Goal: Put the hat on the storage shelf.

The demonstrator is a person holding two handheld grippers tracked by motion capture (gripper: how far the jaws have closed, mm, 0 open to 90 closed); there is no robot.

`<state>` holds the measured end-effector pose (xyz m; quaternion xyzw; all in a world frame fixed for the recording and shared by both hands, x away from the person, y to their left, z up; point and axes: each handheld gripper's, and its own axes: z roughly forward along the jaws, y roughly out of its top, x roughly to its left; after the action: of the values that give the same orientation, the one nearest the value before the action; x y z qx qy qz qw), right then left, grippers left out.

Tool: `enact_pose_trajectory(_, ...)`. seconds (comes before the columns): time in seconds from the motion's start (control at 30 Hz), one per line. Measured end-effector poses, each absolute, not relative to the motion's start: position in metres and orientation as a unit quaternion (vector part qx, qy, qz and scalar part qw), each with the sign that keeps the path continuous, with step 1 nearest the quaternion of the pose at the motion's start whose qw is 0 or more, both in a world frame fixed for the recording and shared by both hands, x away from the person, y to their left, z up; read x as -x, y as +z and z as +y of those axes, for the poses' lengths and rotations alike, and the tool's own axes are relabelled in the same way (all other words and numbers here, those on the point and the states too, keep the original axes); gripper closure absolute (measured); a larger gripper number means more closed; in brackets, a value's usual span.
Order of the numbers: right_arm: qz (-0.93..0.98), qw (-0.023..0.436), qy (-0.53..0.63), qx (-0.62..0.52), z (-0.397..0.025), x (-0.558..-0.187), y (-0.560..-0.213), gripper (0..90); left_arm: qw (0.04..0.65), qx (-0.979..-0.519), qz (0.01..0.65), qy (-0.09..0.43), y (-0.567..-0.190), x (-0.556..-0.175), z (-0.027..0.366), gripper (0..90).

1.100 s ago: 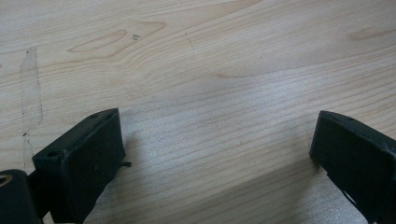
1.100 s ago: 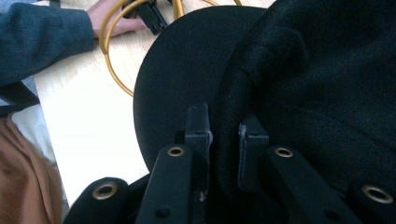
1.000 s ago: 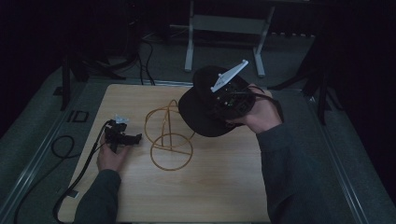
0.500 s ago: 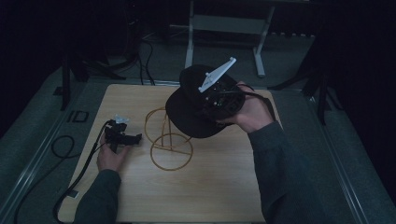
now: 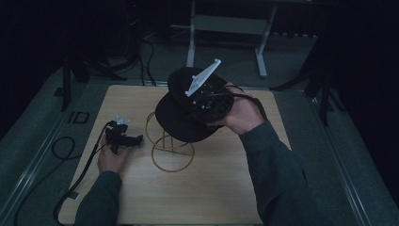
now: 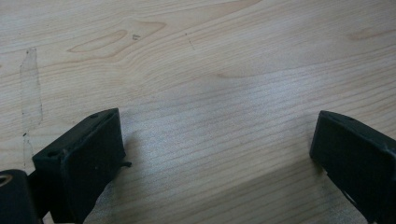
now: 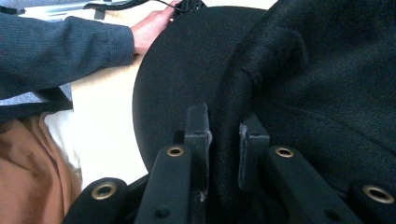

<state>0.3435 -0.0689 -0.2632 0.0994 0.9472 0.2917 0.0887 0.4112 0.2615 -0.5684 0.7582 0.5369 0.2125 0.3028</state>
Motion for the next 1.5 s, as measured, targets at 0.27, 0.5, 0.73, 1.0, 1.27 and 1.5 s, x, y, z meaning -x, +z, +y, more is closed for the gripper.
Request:
enact_pose_trajectory(0.27,0.950,0.087,0.288,-0.086,-0.053,-0.341,-0.261,78.5,0.303,-0.758,0.537,0.213,-0.568,-0.411,0.262,2.4)
enact_pose_trajectory(0.5,0.952,0.086,0.286,-0.072,-0.042,-0.338,-0.259,78.4,0.303,-0.758,0.537,0.213,-0.568,-0.411,0.262,2.4)
enact_pose_trajectory(0.73,0.954,0.082,0.282,-0.064,-0.031,-0.337,-0.258,78.3,0.303,-0.758,0.537,0.212,-0.568,-0.411,0.261,2.4)
enact_pose_trajectory(1.0,0.955,0.077,0.280,-0.059,-0.020,-0.337,-0.258,78.2,0.303,-0.758,0.537,0.213,-0.568,-0.411,0.262,2.4)
enact_pose_trajectory(1.27,0.958,0.070,0.274,-0.049,-0.009,-0.334,-0.262,78.1,0.302,-0.759,0.536,0.212,-0.568,-0.411,0.262,2.4)
enact_pose_trajectory(1.5,0.961,0.063,0.266,-0.041,-0.001,-0.332,-0.271,77.7,0.301,-0.760,0.536,0.210,-0.568,-0.411,0.262,2.4)
